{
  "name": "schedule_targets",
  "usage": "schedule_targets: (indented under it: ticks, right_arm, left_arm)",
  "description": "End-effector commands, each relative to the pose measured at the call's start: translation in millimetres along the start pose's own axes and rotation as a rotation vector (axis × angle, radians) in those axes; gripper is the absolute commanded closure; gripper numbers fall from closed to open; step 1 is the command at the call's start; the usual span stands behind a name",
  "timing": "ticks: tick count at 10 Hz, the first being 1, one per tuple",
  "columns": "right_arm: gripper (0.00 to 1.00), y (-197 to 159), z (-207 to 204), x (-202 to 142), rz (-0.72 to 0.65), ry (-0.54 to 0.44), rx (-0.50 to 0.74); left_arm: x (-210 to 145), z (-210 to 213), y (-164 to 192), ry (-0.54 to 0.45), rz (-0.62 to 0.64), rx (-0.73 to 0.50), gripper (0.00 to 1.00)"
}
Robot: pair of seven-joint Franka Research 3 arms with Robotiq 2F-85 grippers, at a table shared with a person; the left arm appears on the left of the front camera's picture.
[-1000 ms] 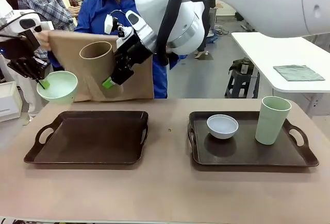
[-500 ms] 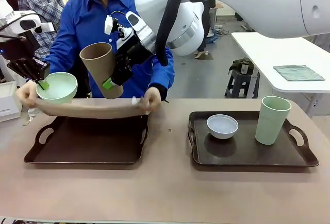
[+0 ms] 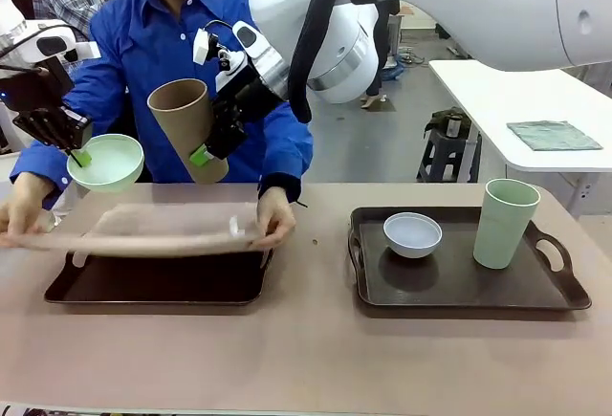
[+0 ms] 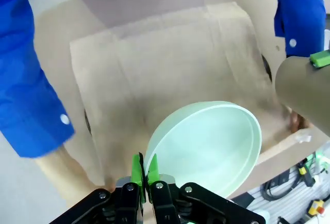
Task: Set up a tray with a mat and arrange the tableware.
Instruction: Place the Picnic Bowl and Reusable plastic cup back onto the Handle tray in front of the human's position.
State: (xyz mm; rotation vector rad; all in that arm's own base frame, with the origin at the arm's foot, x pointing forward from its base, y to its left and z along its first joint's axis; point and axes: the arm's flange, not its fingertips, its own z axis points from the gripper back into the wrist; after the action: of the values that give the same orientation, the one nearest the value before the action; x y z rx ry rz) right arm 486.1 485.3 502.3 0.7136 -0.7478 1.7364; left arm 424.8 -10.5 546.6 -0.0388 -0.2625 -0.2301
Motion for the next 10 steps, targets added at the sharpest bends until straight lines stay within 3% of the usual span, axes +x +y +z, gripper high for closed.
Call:
schedule_targets:
  ticks: [1,10]
  right_arm:
    - [1.00,-0.6,1.1,0.3,0.006,-0.001,0.001]
    - [1.00,-0.6,1.1,0.3,0.006,-0.001,0.001]
  left_arm:
    - [0.6,0.2,-0.7,-0.014,0.005,-0.007,1.00]
    - [0.6,0.2,-0.7,-0.014,0.005,-0.007,1.00]
